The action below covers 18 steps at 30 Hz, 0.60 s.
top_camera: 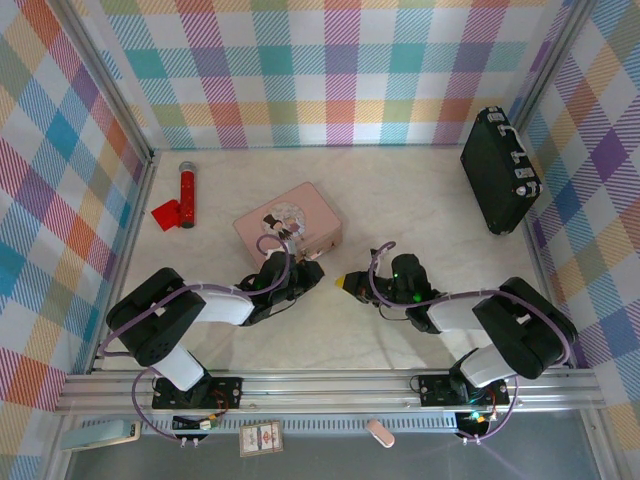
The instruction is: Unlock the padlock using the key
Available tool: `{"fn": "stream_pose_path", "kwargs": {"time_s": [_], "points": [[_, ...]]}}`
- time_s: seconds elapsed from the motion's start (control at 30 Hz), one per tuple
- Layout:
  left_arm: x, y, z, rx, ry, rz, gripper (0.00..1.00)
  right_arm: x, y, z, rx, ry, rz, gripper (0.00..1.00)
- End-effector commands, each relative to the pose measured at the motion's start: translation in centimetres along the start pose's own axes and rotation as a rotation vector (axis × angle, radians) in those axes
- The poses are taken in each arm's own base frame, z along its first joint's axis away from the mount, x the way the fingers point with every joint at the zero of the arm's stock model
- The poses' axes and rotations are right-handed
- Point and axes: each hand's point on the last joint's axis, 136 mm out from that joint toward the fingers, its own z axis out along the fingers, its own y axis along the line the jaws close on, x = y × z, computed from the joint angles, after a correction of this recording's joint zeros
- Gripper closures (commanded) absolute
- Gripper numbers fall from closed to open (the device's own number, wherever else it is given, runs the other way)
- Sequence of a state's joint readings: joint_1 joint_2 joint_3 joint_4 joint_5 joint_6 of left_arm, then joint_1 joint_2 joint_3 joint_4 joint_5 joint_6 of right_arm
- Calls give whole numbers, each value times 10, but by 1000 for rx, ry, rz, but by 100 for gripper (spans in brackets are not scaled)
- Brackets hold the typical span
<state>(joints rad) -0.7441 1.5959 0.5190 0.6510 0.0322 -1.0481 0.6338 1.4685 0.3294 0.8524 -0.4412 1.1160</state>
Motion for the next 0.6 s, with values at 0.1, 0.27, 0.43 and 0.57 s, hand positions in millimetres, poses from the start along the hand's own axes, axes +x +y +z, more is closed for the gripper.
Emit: {"fn": "stream_pose_path", "kwargs": {"time_s": [0.1,0.27,0.43,0.57], "points": [[-26,-38,2,115,-77,-14,100,-6,-3,2,3,-19,23,100],[-31,-19,-1,69,-102,-37,100,-4,-2,5,-13,-5,30,100],[-36,-6,-6,40,-129,-55,100,-2,-4,6,-8,6,33,100],[-42,1,-11,25,-148,-63,100,0,-4,8,-12,11,32,100]]}}
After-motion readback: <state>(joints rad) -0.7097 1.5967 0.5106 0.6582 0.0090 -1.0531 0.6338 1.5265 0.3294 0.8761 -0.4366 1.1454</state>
